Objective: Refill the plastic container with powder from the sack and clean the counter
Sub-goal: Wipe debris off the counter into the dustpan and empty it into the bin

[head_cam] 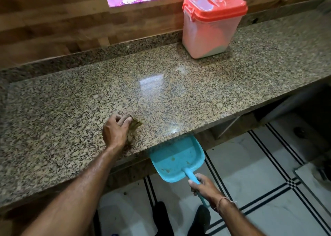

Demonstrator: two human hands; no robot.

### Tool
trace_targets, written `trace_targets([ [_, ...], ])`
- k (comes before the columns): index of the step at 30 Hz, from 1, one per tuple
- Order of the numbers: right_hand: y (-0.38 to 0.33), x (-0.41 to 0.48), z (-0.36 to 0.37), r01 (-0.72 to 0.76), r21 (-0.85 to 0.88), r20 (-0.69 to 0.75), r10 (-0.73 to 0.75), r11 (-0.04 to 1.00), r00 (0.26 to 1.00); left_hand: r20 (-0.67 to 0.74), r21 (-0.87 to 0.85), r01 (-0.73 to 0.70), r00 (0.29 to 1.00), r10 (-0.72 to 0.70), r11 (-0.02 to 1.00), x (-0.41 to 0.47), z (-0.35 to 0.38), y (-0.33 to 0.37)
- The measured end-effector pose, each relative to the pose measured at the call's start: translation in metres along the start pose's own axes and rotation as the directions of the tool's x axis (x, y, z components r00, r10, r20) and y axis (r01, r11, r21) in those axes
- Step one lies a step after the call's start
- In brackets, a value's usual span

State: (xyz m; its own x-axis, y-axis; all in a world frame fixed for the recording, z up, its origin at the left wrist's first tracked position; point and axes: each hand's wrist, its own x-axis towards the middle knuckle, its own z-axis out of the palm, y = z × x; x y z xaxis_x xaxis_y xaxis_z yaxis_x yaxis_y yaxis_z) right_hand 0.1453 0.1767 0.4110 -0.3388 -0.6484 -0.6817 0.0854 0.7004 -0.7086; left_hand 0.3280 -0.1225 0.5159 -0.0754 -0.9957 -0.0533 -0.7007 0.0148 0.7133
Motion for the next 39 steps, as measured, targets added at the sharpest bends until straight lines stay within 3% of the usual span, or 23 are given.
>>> trace_targets([
  [5, 0.007, -0.002, -0.004, -0.02, -0.022, -0.005, 0.02, 1.0, 1.0, 0.337, -0.024, 0.05, 0.941, -0.039, 0.998, -0.015, 0.024, -0.017],
  [7, 0.009, -0.003, -0.005, -0.024, -0.025, -0.012, 0.024, 0.999, 1.0, 0.376, 0.047, 0.033, 0.926, -0.048, 0.998, -0.021, 0.033, -0.023],
  [12, 0.011, 0.0, -0.011, -0.035, -0.034, -0.012, 0.034, 0.999, 0.999, 0.337, 0.182, -0.004, 0.94, -0.058, 0.983, -0.015, 0.043, -0.026],
  [16, 0.009, 0.006, -0.015, -0.036, -0.013, -0.02, 0.036, 0.999, 0.999, 0.105, 0.182, 0.116, 0.985, -0.136, 0.976, 0.013, 0.031, -0.034],
  [18, 0.009, 0.01, -0.018, -0.053, 0.013, -0.023, 0.054, 0.998, 0.998, 0.057, 0.231, 0.149, 0.984, -0.166, 0.961, 0.021, 0.03, -0.036],
  [25, 0.004, 0.026, -0.026, -0.101, 0.059, -0.033, 0.103, 0.993, 0.994, 0.19, 0.283, 0.001, 0.98, -0.057, 0.959, -0.02, 0.101, 0.011],
  [29, 0.001, 0.03, -0.034, -0.093, 0.067, -0.034, 0.095, 0.993, 0.995, 0.307, 0.185, -0.094, 0.951, 0.034, 0.978, -0.03, 0.146, 0.044],
  [32, 0.005, 0.027, -0.044, -0.083, 0.073, -0.032, 0.086, 0.994, 0.996, 0.366, 0.044, -0.051, 0.93, 0.031, 0.998, -0.024, 0.153, 0.066],
  [35, 0.008, 0.023, -0.06, -0.075, 0.09, -0.039, 0.079, 0.993, 0.996, 0.203, 0.079, 0.054, 0.977, -0.07, 0.995, -0.002, 0.123, 0.052],
  [39, 0.011, 0.028, -0.083, -0.076, 0.132, -0.024, 0.08, 0.988, 0.997, 0.034, 0.34, 0.173, 0.98, -0.196, 0.924, 0.008, 0.09, 0.006],
])
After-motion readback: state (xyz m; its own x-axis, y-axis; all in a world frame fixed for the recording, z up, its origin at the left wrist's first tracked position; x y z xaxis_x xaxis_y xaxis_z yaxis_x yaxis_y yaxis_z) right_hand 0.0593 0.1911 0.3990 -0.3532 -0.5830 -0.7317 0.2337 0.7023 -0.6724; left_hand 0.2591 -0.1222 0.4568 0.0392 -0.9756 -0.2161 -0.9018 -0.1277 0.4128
